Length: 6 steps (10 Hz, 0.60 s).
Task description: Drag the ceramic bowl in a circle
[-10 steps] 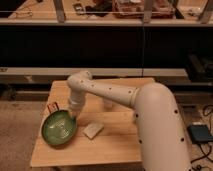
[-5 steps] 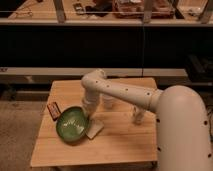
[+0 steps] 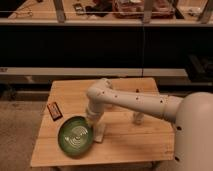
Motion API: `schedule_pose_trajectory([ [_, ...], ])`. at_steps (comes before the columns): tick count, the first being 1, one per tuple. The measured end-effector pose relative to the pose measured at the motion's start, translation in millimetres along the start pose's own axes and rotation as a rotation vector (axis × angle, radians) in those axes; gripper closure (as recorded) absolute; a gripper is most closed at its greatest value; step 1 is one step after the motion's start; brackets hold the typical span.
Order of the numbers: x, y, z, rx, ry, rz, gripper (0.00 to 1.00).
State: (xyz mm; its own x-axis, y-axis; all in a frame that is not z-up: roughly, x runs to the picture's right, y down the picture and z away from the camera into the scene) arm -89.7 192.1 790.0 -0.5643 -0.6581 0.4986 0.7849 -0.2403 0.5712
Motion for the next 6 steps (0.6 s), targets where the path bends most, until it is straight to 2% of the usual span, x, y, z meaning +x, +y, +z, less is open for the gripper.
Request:
schedule_pose_trajectory([
  [2, 4, -45, 8, 0.038, -0.001, -0.14, 1.0],
  [4, 13, -68, 17, 0.047, -0.013, -0.218, 1.0],
  [5, 28, -85, 28, 0.05, -0.024, -0.268, 1.0],
  [6, 38, -90, 34, 0.055, -0.027, -0.281, 1.0],
])
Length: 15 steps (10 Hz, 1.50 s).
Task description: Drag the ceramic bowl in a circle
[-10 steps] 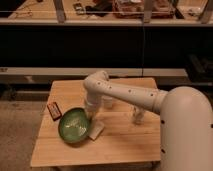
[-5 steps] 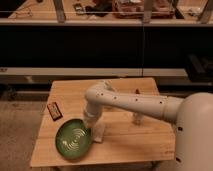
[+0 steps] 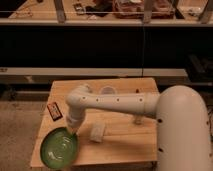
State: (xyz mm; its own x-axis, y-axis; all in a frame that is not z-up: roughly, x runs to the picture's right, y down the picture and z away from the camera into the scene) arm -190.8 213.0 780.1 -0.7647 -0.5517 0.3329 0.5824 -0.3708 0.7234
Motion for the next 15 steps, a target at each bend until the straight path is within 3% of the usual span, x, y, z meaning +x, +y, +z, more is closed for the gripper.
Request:
schedule_pose_trajectory([
  [2, 28, 7, 8, 0.018, 0.01, 0.008, 1.0],
  [3, 68, 35, 7, 0.046, 0.055, 0.068, 1.0],
  [5, 86, 71, -11, 0.044, 0.11, 0.137, 1.0],
  [7, 74, 105, -21, -0.011, 0.106, 0.178, 1.0],
  [8, 51, 126, -26, -0.058, 0.079, 0.215, 1.0],
  [10, 18, 146, -35, -0.116, 0.057, 0.257, 1.0],
  [12, -18, 148, -45, -0.17, 0.024, 0.266, 1.0],
  [15, -34, 113, -48, -0.185, 0.005, 0.178, 1.0],
])
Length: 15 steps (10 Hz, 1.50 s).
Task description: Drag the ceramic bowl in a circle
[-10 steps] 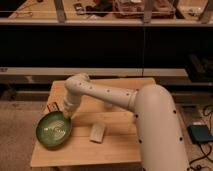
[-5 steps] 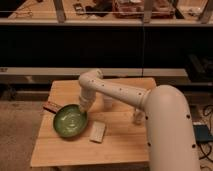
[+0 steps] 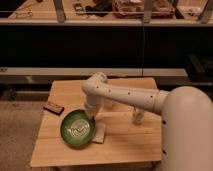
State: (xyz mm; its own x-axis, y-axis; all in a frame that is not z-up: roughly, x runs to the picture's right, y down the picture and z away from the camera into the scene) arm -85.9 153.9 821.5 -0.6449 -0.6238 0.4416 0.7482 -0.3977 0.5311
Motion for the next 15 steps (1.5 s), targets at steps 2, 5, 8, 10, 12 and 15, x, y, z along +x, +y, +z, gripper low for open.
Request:
schedule_pose_trajectory([
  [2, -9, -36, 3, 0.027, -0.003, -0.107, 1.0],
  [5, 0, -98, 17, 0.109, 0.006, -0.24, 1.0],
  [8, 45, -123, 30, 0.178, 0.032, -0.255, 1.0],
  [10, 73, -110, 36, 0.202, 0.031, -0.198, 1.0],
  [12, 90, -88, 38, 0.211, 0.035, -0.108, 1.0],
  [15, 93, -43, 35, 0.208, 0.044, 0.1, 1.0],
])
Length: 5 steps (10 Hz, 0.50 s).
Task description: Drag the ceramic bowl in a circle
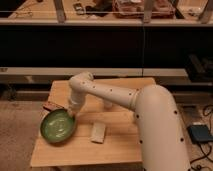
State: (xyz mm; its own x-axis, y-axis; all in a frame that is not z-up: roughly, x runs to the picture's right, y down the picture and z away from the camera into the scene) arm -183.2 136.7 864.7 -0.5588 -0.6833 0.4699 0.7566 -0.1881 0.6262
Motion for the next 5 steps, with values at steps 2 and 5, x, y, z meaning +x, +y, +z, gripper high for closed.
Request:
schedule_pose_trajectory([
  [2, -28, 33, -11, -0.033, 0.012, 0.164, 1.0],
  [5, -81, 55, -29, -0.095, 0.0, 0.232, 1.0],
])
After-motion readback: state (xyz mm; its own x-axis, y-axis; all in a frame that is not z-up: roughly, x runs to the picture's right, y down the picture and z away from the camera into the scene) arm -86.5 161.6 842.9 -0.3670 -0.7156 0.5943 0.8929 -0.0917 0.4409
